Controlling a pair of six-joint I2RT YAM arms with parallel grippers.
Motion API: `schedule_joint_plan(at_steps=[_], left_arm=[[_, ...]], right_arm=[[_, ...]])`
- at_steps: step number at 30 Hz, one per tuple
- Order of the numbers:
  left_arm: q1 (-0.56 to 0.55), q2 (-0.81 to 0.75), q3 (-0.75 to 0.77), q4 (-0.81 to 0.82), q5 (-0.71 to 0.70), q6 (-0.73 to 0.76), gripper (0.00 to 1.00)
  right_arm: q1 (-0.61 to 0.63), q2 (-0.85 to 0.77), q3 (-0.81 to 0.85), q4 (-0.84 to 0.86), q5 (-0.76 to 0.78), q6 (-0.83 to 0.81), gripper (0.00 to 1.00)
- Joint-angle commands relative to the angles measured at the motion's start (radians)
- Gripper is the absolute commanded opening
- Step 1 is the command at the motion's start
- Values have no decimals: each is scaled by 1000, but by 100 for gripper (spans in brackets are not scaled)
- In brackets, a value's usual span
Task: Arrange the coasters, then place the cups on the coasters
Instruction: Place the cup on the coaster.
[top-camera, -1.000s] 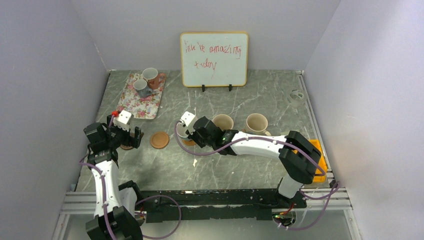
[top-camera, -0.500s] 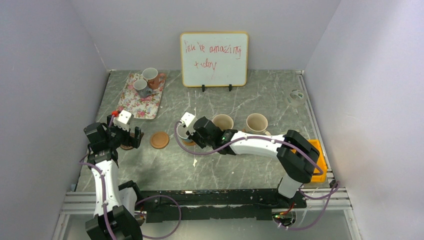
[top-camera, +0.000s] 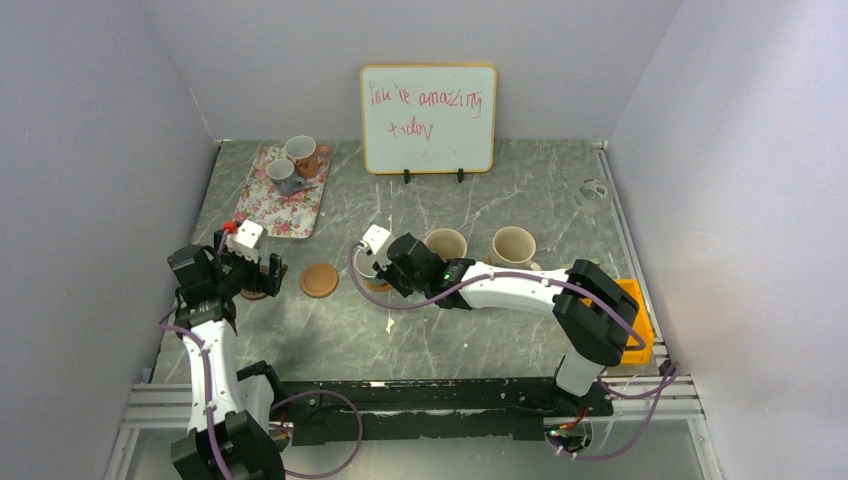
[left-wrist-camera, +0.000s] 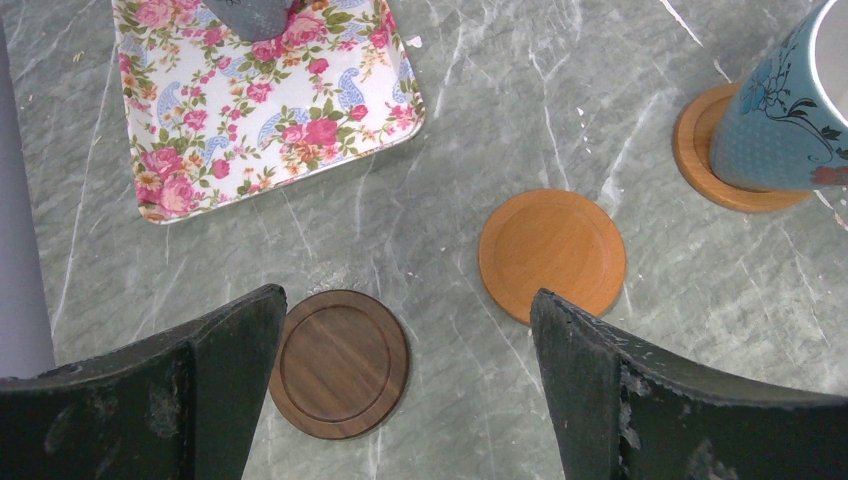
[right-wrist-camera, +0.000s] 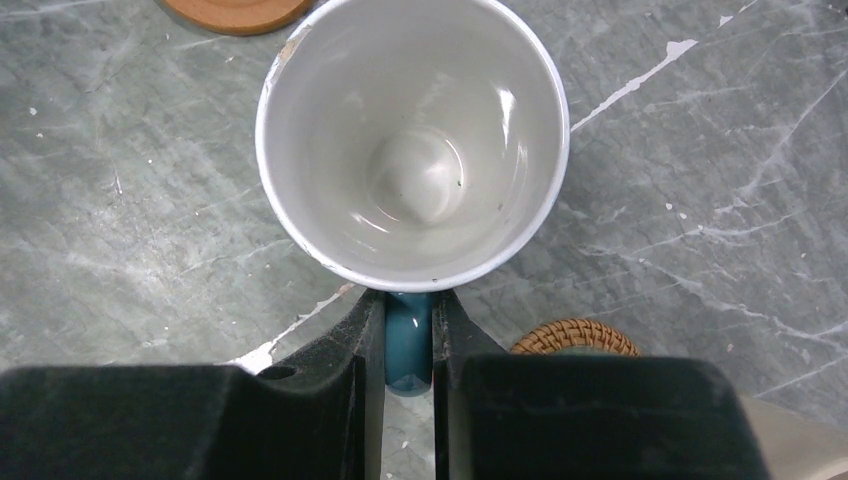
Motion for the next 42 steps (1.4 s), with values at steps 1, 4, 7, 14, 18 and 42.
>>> schedule_joint_plan(at_steps=[1, 4, 7, 14, 18, 42], left_arm=[[5, -1, -4, 33, 22, 10, 97], [5, 1, -4, 33, 22, 10, 97], [5, 1, -6, 35, 19, 8, 97], [5, 2, -6, 39, 18, 7, 97], [5, 4, -5, 37, 18, 6, 97], [5, 15, -6, 43, 16, 4, 97]], right_arm=[[-8, -18, 49, 57, 18, 0, 0], [-12, -14, 49, 57, 22, 0, 0], [-15, -11, 52, 53, 28, 0, 0], [-21, -5, 56, 44, 12, 7, 4], [-20, -1, 59, 38, 2, 11, 9], [-19, -7, 63, 26, 7, 3, 40]])
